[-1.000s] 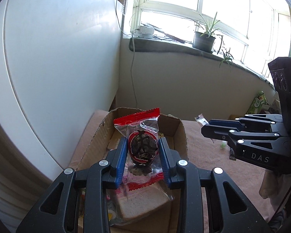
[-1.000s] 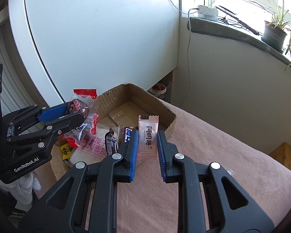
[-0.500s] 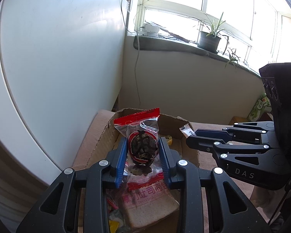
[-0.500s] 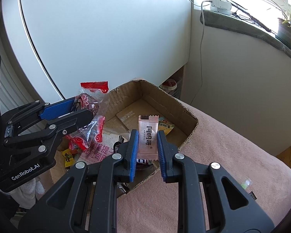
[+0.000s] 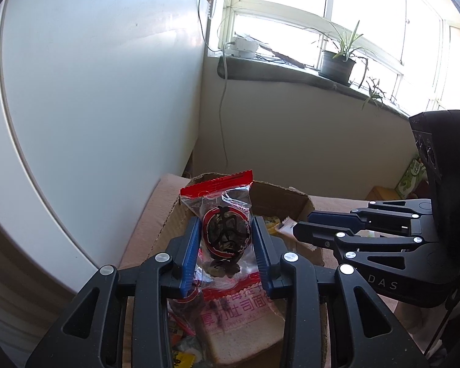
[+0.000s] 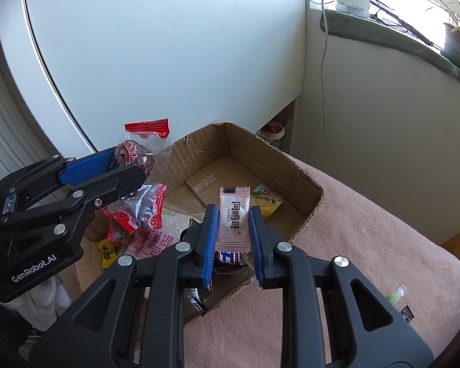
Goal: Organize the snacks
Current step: 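Open both tools to drop the candies into the box, then move both open tools to the green and black candies on the blanket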
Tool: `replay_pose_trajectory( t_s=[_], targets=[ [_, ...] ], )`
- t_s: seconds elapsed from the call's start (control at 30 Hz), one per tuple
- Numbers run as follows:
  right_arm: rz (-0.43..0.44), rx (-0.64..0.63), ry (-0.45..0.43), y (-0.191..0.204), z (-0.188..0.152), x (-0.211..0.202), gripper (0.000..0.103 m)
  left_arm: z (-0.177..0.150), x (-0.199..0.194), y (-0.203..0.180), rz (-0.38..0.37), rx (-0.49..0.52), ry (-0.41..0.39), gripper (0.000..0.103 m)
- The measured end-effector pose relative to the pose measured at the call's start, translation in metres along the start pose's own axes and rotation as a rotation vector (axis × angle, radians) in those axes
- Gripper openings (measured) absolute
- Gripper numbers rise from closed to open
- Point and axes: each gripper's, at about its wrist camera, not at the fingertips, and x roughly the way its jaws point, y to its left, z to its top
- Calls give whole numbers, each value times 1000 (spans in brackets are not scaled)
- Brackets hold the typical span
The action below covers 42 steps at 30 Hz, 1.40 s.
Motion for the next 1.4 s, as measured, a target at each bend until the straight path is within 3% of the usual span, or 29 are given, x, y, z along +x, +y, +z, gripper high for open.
replay_pose_trajectory(
  t_s=[0.03, 0.07, 0.1, 0.17, 0.3, 0.4, 0.63, 0.77, 1.4],
  targets=[
    [0, -1, 1, 0, 0, 0, 29, 0, 0, 0, 5, 1, -4, 41],
    [-2, -1, -1, 0, 0, 0, 42, 1, -1, 0, 9, -2, -9, 49],
    [-4, -4, -5, 0, 0, -1, 52, 1, -2, 1, 10, -4, -14, 50],
    [-16, -8, -15, 0, -1, -3, 60, 2, -4, 1, 11, -6, -17, 51],
    [-50, -10, -22, -2, -3, -8, 77, 2, -5, 2, 25, -12, -27, 67],
    [-57, 2, -27, -6, -6, -11, 86, 2, -5, 3, 43, -13, -29, 71],
    [-85, 23, -31, -16, -14, -19, 86, 2, -9, 2, 58, -8, -37, 72],
    [-96, 36, -40, -21, -18, -27, 87, 3, -14, 2, 63, -11, -47, 77],
    [-129, 55, -95, -25, -34, -66, 87, 3, -39, -17, 76, 27, -90, 77]
  ],
)
